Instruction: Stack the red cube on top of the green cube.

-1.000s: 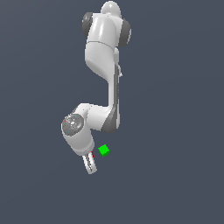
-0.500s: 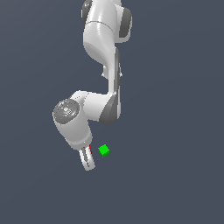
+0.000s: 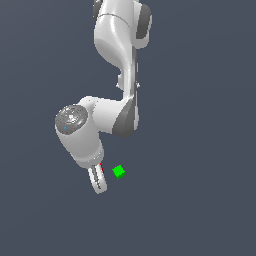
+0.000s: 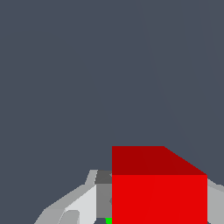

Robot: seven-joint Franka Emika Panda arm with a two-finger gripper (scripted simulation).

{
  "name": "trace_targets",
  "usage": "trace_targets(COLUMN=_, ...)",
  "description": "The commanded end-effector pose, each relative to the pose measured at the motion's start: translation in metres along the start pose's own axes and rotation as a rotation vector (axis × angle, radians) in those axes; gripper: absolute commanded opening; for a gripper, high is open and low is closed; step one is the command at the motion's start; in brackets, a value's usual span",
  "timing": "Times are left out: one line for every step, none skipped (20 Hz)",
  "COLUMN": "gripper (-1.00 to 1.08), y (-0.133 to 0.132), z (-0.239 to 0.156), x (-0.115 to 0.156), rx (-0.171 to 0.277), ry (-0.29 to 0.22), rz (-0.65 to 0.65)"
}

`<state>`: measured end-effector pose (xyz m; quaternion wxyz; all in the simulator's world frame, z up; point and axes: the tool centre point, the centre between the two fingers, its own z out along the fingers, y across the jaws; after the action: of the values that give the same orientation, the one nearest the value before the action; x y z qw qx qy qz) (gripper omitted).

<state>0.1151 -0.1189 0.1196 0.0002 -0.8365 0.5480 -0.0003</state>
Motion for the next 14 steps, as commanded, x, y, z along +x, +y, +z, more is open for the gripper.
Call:
trace_targets(gripper=-1.0, y=0.0, z=0.0, x=0.0, rx=0.0, ry=0.0, rz=0.0)
trace_targets(gripper=-1.0, y=0.0, z=0.001, x=-0.001, rx=0.0, ry=0.0, rz=0.0)
trace_targets(gripper=-1.0, y=0.0, z=0.001, x=-0.002, rx=0.0, ry=0.0, rz=0.0)
trace_targets(gripper=-1.0, y=0.0, z=0.003, x=-0.004, rx=0.0, ry=0.0, rz=0.0)
trace_targets(gripper=-1.0, y=-0.001, z=0.004, x=-0.006, rx=0.0, ry=0.0, rz=0.0)
trace_targets(gripper=-1.0, y=-0.001, z=0.006, x=-0.009, rx=0.0, ry=0.0, rz=0.0)
trace_targets(gripper=-1.0, y=-0.001, z=0.009, x=-0.012, rx=0.0, ry=0.0, rz=0.0)
trace_targets(gripper=-1.0, y=-0.002, z=0.011, x=-0.016, rx=0.0, ry=0.0, rz=0.0)
trace_targets(gripper=-1.0, y=-0.002, z=0.015, x=-0.021, rx=0.0, ry=0.0, rz=0.0)
trace_targets(gripper=-1.0, y=-0.003, z=0.019, x=-0.026, rx=0.0, ry=0.0, rz=0.0)
trace_targets(gripper=-1.0, y=-0.003, z=0.024, x=-0.032, rx=-0.001, ry=0.0, rz=0.0)
trace_targets(gripper=-1.0, y=-0.004, z=0.028, x=-0.039, rx=-0.001, ry=0.0, rz=0.0)
trace_targets(gripper=-1.0, y=-0.005, z=0.033, x=-0.045, rx=-0.001, ry=0.0, rz=0.0)
trace_targets(gripper=-1.0, y=-0.006, z=0.037, x=-0.051, rx=-0.001, ry=0.0, rz=0.0)
